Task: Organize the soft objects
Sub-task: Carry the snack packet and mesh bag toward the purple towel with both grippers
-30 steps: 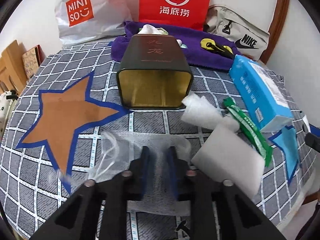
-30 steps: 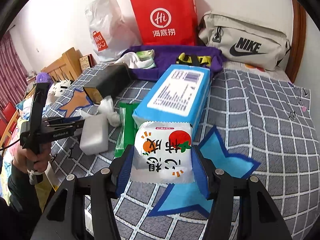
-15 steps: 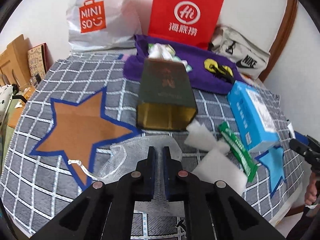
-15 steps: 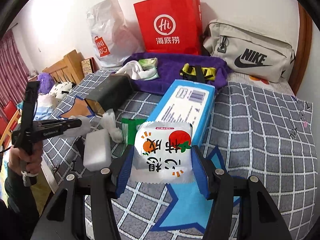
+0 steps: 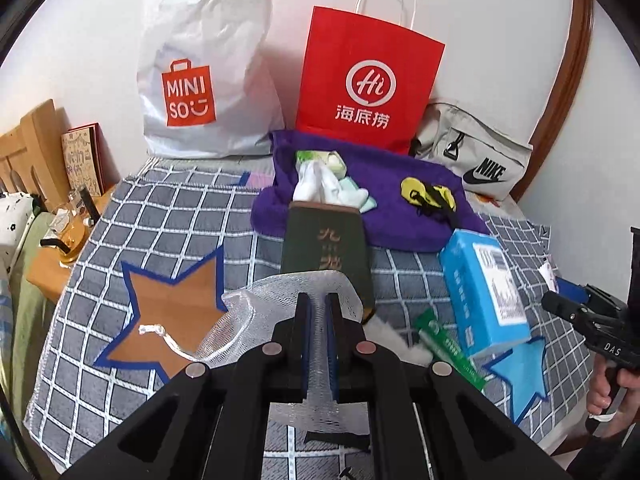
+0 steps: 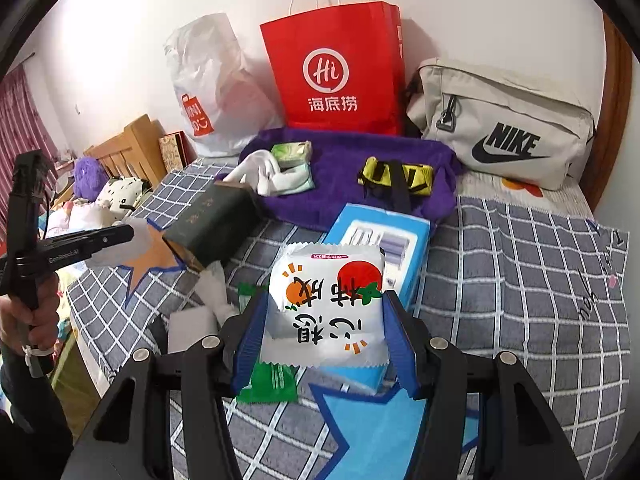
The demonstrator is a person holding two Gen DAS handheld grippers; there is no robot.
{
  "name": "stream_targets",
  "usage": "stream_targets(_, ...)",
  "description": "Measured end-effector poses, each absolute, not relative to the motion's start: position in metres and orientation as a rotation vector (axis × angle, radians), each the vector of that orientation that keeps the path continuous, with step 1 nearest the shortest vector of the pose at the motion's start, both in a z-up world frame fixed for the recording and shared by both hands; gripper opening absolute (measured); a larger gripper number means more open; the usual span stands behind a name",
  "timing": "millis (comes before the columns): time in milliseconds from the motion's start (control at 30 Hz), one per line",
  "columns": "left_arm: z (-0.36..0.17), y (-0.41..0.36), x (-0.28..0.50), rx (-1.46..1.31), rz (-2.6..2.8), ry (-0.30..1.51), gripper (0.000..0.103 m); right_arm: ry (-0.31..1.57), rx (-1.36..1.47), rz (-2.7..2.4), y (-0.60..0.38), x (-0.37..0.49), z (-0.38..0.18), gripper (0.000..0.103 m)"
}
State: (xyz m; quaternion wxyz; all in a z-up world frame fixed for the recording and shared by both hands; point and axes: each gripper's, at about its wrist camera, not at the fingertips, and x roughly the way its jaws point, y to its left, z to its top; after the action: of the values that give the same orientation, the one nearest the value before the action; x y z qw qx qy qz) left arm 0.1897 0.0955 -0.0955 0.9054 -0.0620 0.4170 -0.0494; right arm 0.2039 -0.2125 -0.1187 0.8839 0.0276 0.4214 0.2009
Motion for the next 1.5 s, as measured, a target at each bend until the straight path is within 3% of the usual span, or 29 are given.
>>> stream_targets(733, -0.052, 0.068, 0.256, -0.094, -0.154, 0.804, 0.007, 0.817, 0.060, 0.427, -0.208, 0.272, -0.084, 0.056)
stream_targets(1500, -0.063, 0.053, 0.346, -0.074, -0.143, 0.833, 0.007, 0.821, 0.074, 0.433, -0.202, 0.379, -0.091, 0.056)
